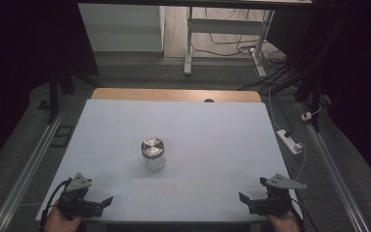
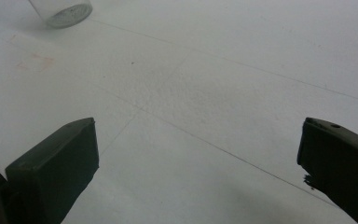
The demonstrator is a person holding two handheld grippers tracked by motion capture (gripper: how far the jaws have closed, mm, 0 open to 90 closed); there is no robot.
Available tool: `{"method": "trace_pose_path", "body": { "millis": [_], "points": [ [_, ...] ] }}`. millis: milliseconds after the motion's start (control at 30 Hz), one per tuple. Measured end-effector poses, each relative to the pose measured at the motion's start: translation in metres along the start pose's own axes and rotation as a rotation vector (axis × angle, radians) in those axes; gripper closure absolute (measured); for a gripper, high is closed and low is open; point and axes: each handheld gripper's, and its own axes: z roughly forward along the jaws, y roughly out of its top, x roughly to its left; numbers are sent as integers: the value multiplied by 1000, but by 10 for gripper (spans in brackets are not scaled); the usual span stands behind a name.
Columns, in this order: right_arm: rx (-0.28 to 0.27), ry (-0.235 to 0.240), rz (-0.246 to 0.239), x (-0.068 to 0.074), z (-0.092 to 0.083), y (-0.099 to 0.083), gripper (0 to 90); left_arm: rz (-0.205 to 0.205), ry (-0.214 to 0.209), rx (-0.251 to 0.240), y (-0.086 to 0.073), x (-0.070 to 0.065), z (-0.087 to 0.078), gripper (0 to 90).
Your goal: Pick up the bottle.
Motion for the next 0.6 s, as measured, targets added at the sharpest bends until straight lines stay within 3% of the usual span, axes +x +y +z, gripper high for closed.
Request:
{"method": "trace_pose_path", "body": {
  "millis": [600],
  "points": [
    [24,19,-17,1,4,2,0,-26,1,9,-1,2,0,0]
  ]
}}
